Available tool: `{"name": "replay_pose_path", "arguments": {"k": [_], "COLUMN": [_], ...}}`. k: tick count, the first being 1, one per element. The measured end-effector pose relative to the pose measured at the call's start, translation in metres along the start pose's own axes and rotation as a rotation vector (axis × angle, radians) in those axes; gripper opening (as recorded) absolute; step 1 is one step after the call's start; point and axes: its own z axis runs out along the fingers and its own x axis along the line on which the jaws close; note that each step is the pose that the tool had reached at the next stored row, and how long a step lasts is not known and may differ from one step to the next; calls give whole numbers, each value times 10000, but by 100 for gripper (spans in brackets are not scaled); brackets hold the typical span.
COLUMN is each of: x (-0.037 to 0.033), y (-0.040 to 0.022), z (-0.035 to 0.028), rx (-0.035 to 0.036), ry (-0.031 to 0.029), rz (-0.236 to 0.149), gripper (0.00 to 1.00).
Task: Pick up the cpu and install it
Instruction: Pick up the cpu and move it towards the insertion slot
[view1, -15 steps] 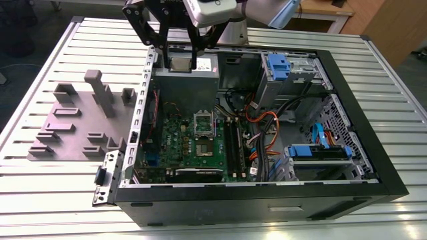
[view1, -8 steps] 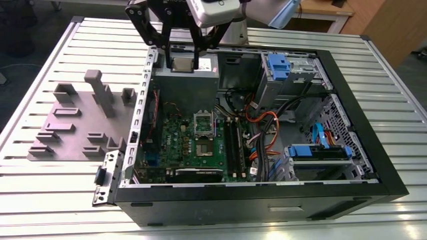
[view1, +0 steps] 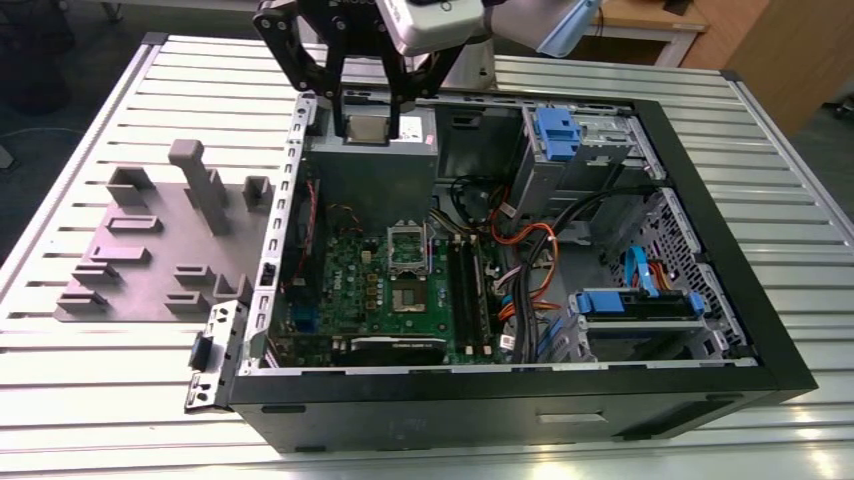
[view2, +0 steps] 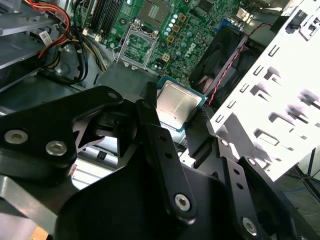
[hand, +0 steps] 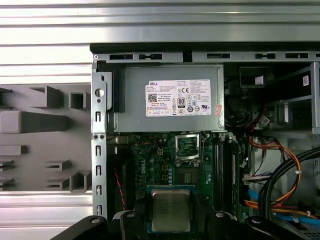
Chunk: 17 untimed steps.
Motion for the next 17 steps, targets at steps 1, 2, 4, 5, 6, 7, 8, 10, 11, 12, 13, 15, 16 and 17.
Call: {"name": "replay_pose_path", "arguments": {"k": [1,2,4,5,6,7,8,10,11,12,13,15,16,17], "x": [-1,-1,-3,-3,-4,-5,-5,-6,-6,-7,-7,-10,-16,-24], "y": [0,0,0,0,-3,-10,-22,-61,-84,-104,-114,-116,-116,-116], "z": [0,0,0,0,-1,0,0,1,0,0,1,1,2,1], "rx": [0,0,0,0,1,0,0,-1,0,0,0,-1,-1,1], "ry": [0,0,0,1,1,0,1,0,0,0,-1,0,0,0], "rz": [0,0,0,0,-1,-2,-2,-1,0,0,-1,0,-1,0], "gripper": [47,47,47,47,47,47,47,47,47,47,47,47,47,47]}}
